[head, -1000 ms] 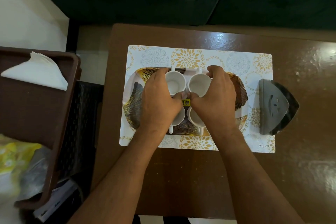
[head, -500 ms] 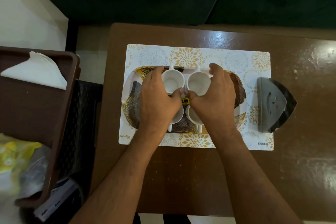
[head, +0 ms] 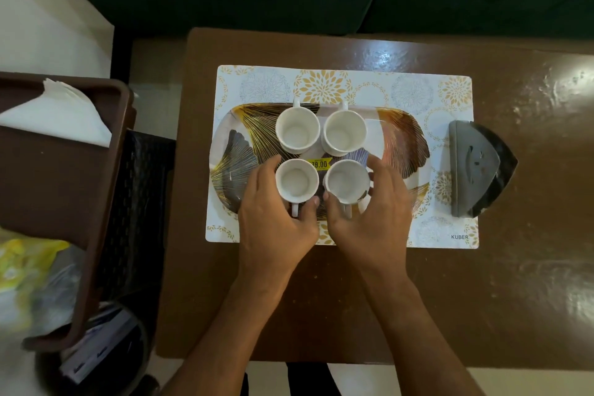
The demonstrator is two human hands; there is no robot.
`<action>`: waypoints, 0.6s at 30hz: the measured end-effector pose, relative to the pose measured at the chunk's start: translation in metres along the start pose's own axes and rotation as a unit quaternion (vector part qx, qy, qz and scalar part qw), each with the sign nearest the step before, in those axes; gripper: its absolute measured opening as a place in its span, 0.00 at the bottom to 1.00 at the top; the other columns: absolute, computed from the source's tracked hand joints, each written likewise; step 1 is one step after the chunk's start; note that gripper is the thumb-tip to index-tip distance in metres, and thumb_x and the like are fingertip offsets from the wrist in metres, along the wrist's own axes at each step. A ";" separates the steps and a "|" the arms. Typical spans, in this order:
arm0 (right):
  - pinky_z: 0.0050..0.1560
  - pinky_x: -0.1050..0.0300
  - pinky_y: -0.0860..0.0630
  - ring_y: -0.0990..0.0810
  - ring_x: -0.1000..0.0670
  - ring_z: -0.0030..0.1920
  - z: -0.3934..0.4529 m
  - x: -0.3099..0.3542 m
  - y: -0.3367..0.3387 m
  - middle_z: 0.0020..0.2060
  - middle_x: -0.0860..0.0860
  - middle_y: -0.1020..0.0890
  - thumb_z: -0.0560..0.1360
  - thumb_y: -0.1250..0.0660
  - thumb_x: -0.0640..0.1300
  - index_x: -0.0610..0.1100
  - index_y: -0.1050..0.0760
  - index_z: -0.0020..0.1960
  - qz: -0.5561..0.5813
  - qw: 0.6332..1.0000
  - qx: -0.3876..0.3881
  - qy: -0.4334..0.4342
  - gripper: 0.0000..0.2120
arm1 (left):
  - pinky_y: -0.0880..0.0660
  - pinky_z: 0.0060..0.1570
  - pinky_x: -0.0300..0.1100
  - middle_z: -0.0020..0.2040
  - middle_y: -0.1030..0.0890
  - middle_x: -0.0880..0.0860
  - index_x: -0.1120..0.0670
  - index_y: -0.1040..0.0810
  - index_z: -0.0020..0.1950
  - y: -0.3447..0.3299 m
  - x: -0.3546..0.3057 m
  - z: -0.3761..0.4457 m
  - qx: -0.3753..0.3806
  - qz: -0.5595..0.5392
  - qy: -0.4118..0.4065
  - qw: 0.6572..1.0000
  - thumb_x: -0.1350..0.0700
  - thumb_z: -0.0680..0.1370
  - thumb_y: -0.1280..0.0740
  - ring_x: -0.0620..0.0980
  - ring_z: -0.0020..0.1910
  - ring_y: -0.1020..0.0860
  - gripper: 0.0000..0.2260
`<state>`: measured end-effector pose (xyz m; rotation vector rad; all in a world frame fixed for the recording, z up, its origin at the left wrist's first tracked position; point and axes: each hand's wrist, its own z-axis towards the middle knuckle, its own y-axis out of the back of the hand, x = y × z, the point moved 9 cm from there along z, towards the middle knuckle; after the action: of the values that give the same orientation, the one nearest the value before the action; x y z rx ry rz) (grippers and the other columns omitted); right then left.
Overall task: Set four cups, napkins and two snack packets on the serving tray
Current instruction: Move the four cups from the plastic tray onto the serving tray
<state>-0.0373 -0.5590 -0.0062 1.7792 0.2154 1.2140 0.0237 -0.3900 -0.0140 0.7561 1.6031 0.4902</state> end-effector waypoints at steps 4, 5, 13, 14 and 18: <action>0.58 0.46 0.22 0.21 0.43 0.59 -0.003 -0.001 -0.005 0.59 0.44 0.19 0.69 0.26 0.52 0.39 0.26 0.68 -0.004 1.000 0.012 0.005 0.31 | 0.30 0.61 0.37 0.65 0.21 0.52 0.56 0.27 0.71 -0.007 0.005 -0.003 0.016 0.010 0.007 1.000 0.54 0.70 0.19 0.50 0.66 0.23 0.33; 0.57 0.47 0.22 0.20 0.42 0.59 -0.003 -0.002 -0.005 0.59 0.44 0.19 0.69 0.26 0.51 0.39 0.25 0.67 -0.004 1.000 0.011 0.007 0.31 | 0.30 0.61 0.36 0.65 0.20 0.52 0.56 0.27 0.71 -0.006 0.005 -0.003 0.011 0.011 0.005 1.000 0.55 0.70 0.19 0.50 0.66 0.23 0.32; 0.53 0.55 0.27 0.20 0.43 0.56 -0.002 -0.002 -0.005 0.56 0.44 0.18 0.68 0.23 0.48 0.39 0.24 0.64 -0.002 1.000 -0.006 0.016 0.27 | 0.29 0.59 0.37 0.63 0.19 0.53 0.57 0.25 0.70 -0.005 0.003 0.001 0.002 0.006 -0.001 1.000 0.55 0.70 0.19 0.50 0.63 0.22 0.31; 0.53 0.56 0.28 0.20 0.43 0.56 -0.002 -0.002 -0.005 0.56 0.44 0.18 0.68 0.23 0.47 0.39 0.24 0.64 -0.004 1.000 -0.006 0.017 0.27 | 0.29 0.59 0.38 0.63 0.19 0.53 0.57 0.25 0.70 -0.005 0.003 0.001 0.002 0.006 -0.002 1.000 0.55 0.70 0.19 0.50 0.63 0.22 0.31; 0.54 0.52 0.24 0.20 0.43 0.57 -0.001 -0.003 -0.005 0.57 0.44 0.18 0.69 0.23 0.48 0.40 0.24 0.65 -0.004 1.000 -0.004 0.018 0.28 | 0.30 0.58 0.37 0.63 0.19 0.54 0.57 0.25 0.69 -0.006 0.002 0.001 0.000 0.001 -0.002 1.000 0.56 0.70 0.19 0.51 0.63 0.22 0.30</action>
<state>-0.0377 -0.5577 -0.0120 1.7489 0.2380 1.2387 0.0240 -0.3925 -0.0199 0.7586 1.5995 0.4901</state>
